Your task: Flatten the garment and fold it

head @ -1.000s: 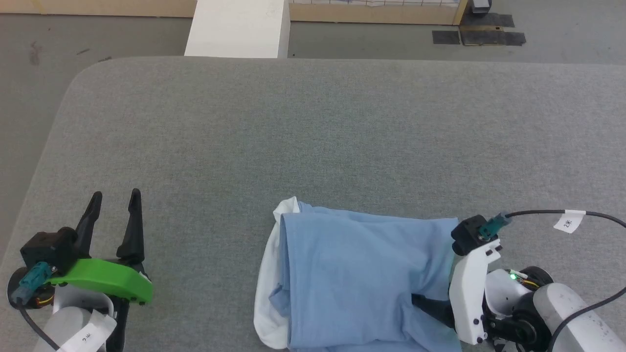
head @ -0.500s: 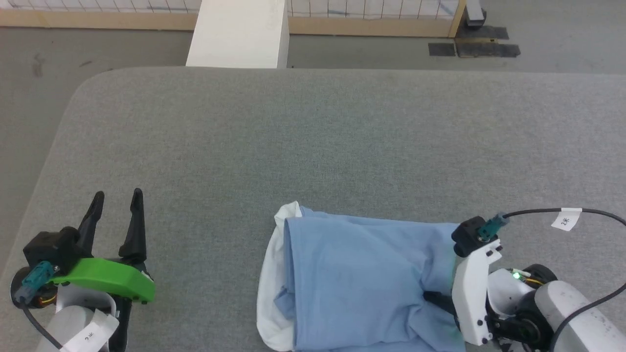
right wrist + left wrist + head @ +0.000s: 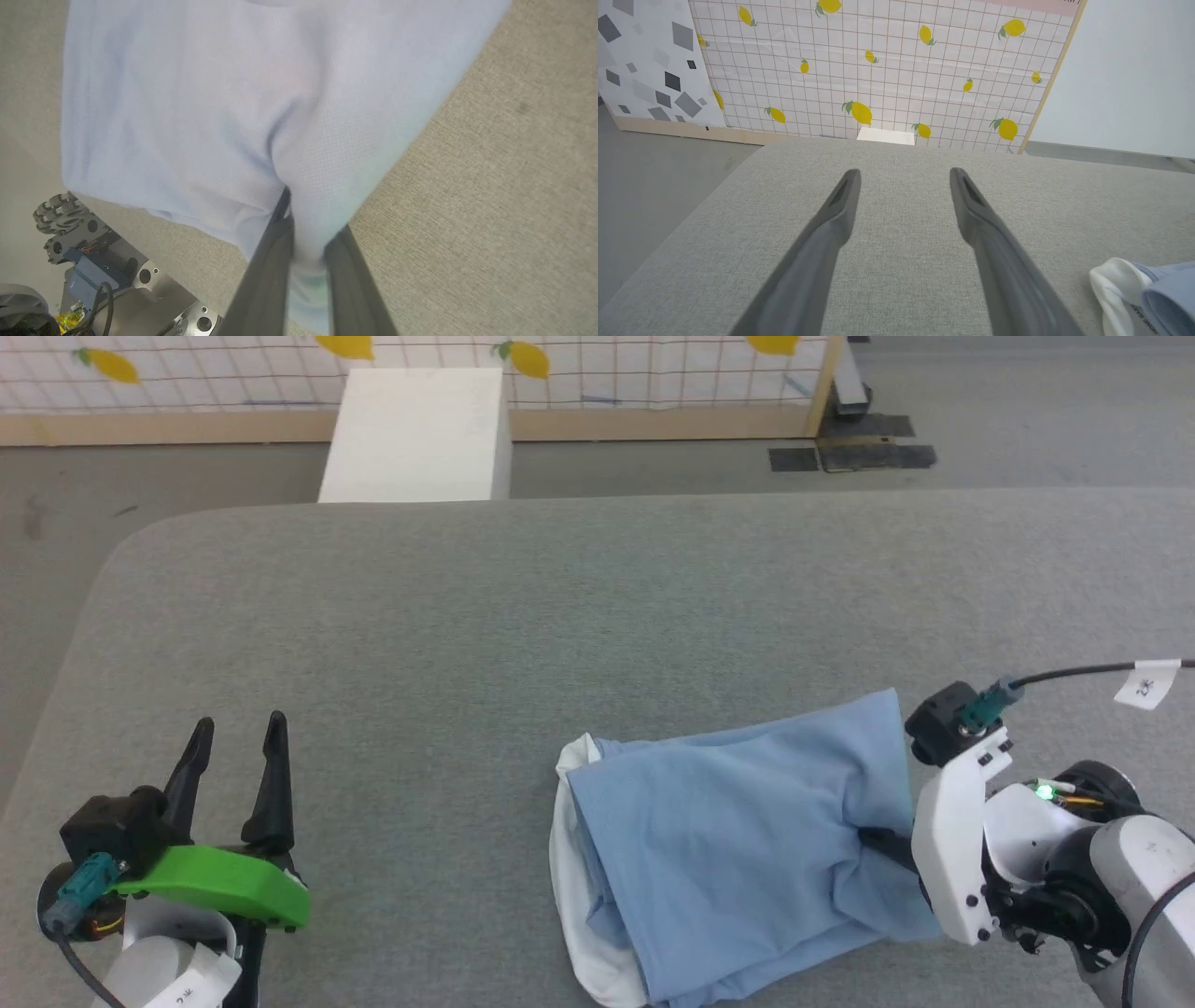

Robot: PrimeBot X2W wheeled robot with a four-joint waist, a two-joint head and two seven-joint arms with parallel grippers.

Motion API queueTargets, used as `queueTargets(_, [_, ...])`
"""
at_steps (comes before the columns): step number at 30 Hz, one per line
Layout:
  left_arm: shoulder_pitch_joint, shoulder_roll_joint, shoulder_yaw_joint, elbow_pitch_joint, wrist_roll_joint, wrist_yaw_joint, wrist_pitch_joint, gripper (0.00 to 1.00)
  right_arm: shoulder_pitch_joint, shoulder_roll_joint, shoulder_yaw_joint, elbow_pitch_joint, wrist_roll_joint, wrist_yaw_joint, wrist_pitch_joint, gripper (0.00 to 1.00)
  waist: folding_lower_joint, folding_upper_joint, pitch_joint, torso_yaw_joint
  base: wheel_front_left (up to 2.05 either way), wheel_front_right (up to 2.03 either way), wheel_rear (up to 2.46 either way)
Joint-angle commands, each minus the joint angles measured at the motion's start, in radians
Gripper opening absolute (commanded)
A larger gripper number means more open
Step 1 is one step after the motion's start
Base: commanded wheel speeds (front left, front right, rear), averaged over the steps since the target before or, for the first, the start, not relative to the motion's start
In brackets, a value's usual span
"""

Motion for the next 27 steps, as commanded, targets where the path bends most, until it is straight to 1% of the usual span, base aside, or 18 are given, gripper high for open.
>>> queueTargets(1, [0.005,-0.001,0.0,-0.007,-0.004,0.005,-0.007,1.0,-0.025,-0.002,-0.005,-0.011,-0.008,-0.002,0.01,0.0,0.0,0.0047,0.017,-0.036,0.0,0.0,0.0])
queueTargets(4, [0.003,0.003,0.001,-0.017,-0.006,0.003,-0.007,1.0,-0.049,-0.004,-0.011,-0.014,-0.018,-0.002,0.031,0.0,0.0,0.0047,0.04,-0.084,0.0,0.0,0.0])
queueTargets(10, [-0.01,0.023,-0.001,-0.047,-0.01,-0.007,-0.001,1.0,-0.124,-0.012,-0.017,0.011,-0.051,-0.002,0.066,0.0,0.0,0.0047,0.105,-0.222,0.0,0.0,0.0])
queueTargets(13, [-0.023,0.038,-0.008,-0.064,-0.01,-0.015,0.008,1.0,-0.152,-0.011,-0.035,0.029,-0.069,-0.002,0.069,0.0,0.0,0.0047,0.142,-0.297,0.0,0.0,0.0])
queueTargets(17, [-0.049,0.061,-0.019,-0.097,-0.004,-0.023,0.029,1.0,-0.169,-0.007,-0.084,0.049,-0.099,-0.002,0.063,0.0,0.0,0.0047,0.198,-0.368,0.0,0.0,0.0])
queueTargets(19, [-0.063,0.077,-0.018,-0.119,-0.003,-0.026,0.042,1.0,-0.175,-0.007,-0.115,0.056,-0.117,-0.002,0.052,0.0,0.0,0.0047,0.232,-0.391,0.0,0.0,0.0])
queueTargets(22, [-0.078,0.105,-0.01,-0.16,0.001,-0.026,0.061,1.0,-0.179,-0.017,-0.17,0.064,-0.15,-0.002,0.037,0.0,0.0,0.0047,0.286,-0.405,0.0,0.0,0.0])
queueTargets(27, [-0.087,0.178,0.029,-0.254,0.004,-0.023,0.105,1.0,-0.181,-0.034,-0.319,0.072,-0.22,-0.002,0.013,0.0,0.0,0.0047,0.398,-0.388,0.0,0.0,0.0])
